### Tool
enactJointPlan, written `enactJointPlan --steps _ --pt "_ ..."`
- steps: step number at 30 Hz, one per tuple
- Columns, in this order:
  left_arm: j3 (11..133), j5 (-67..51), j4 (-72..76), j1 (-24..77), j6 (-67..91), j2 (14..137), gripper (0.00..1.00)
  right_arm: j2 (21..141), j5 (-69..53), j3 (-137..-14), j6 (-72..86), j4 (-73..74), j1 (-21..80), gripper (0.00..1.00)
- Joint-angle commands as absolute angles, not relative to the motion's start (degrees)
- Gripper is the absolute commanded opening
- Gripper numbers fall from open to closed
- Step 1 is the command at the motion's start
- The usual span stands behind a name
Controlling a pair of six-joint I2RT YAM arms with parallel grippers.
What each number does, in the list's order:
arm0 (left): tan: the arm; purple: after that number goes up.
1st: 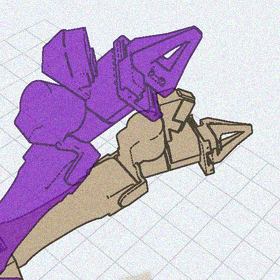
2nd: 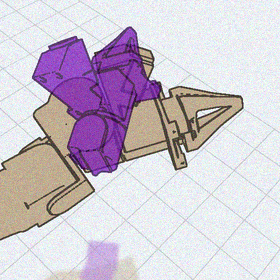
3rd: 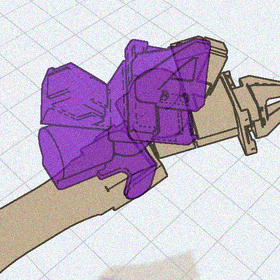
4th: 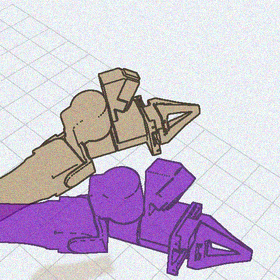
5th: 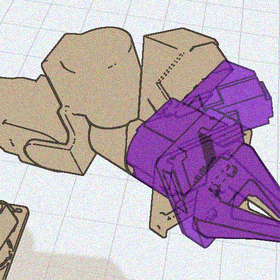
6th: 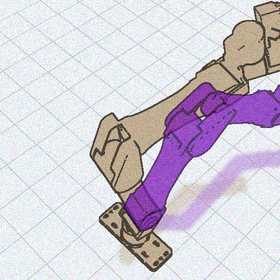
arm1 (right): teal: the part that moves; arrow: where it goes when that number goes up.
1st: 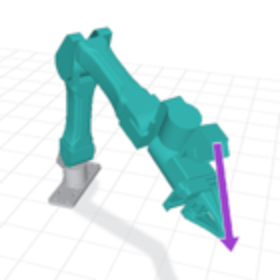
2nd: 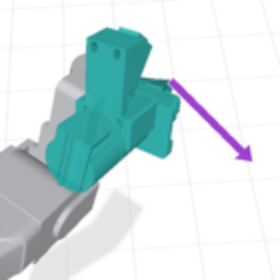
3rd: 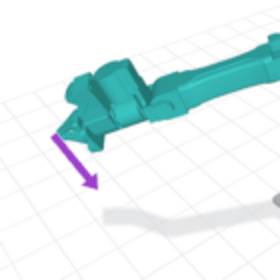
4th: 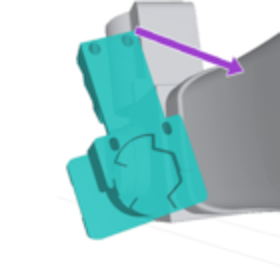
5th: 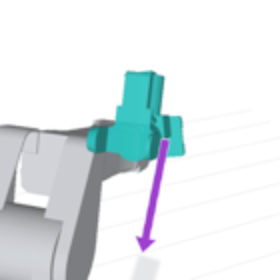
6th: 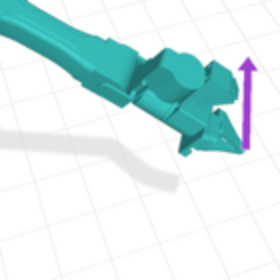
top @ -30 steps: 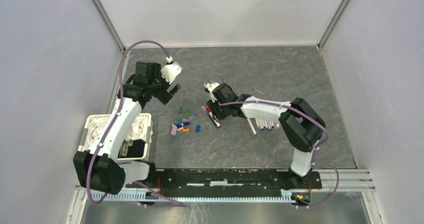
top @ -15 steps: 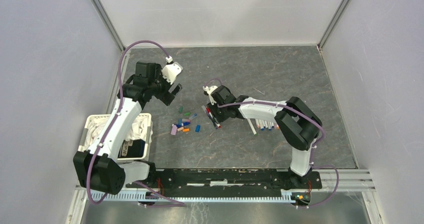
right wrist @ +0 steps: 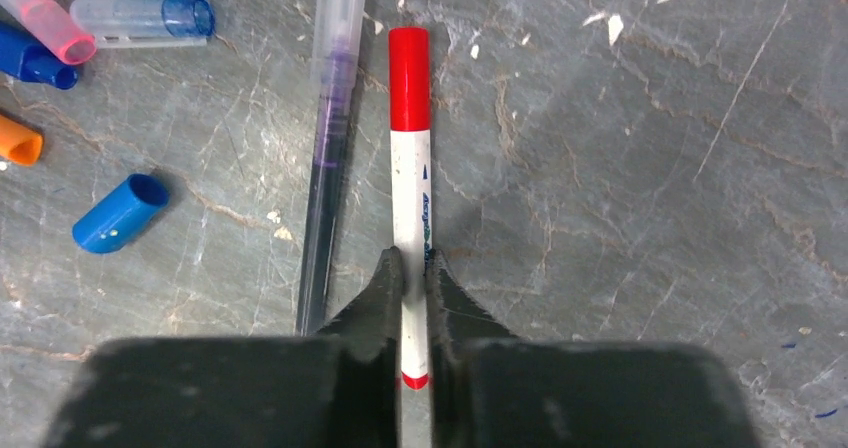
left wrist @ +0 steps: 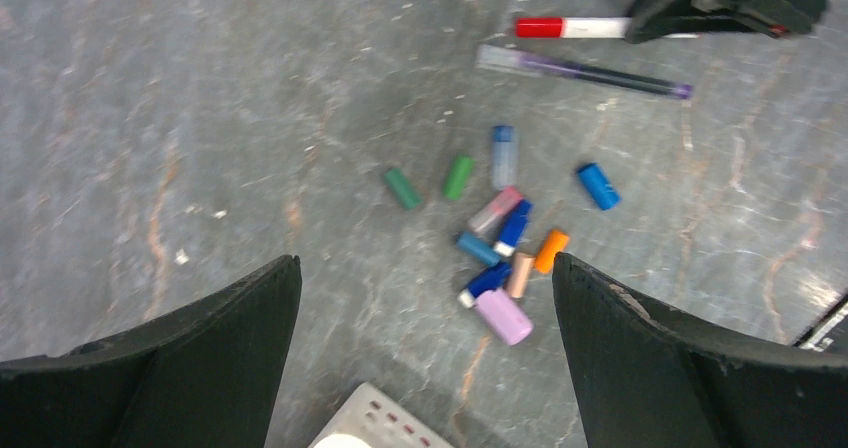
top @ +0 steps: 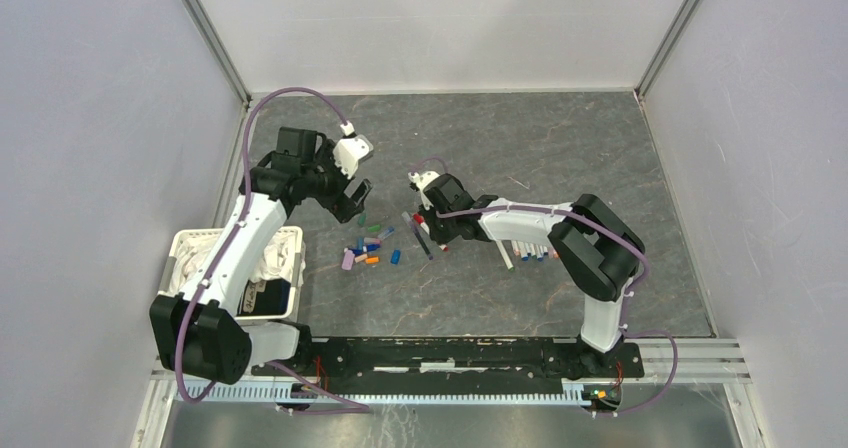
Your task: Open the pen caps
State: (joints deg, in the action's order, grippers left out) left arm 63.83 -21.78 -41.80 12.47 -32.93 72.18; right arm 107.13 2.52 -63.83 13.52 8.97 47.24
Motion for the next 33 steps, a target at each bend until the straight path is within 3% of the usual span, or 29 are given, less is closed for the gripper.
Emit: enactJointPlan --steps 1,13,17,28,33 --pt "60.90 -30.71 -42.49 15.39 -37.14 69.71 1.00 100.99 -2.64 -62.31 12.57 10.31 45.09 0.00" --pt "57.28 -35.86 -46.37 26.61 -50.43 67.35 1.00 92.42 -41.18 -60.73 8.89 16.44 43.22 0.00" --pt "58.17 -37.67 -51.71 28.41 -56.33 69.26 0.91 91.96 -49.72 -58.44 10.27 14.54 43.17 0.00" --pt "57.87 -40.05 -55.77 30.06 -62.59 70.56 0.79 92.36 -58.13 -58.17 15.03 7.41 43.55 0.00" --pt "57.61 -40.30 -54.99 30.45 -62.74 70.98 0.66 93.63 -59.13 -59.92 15.69 7.42 43.73 0.00"
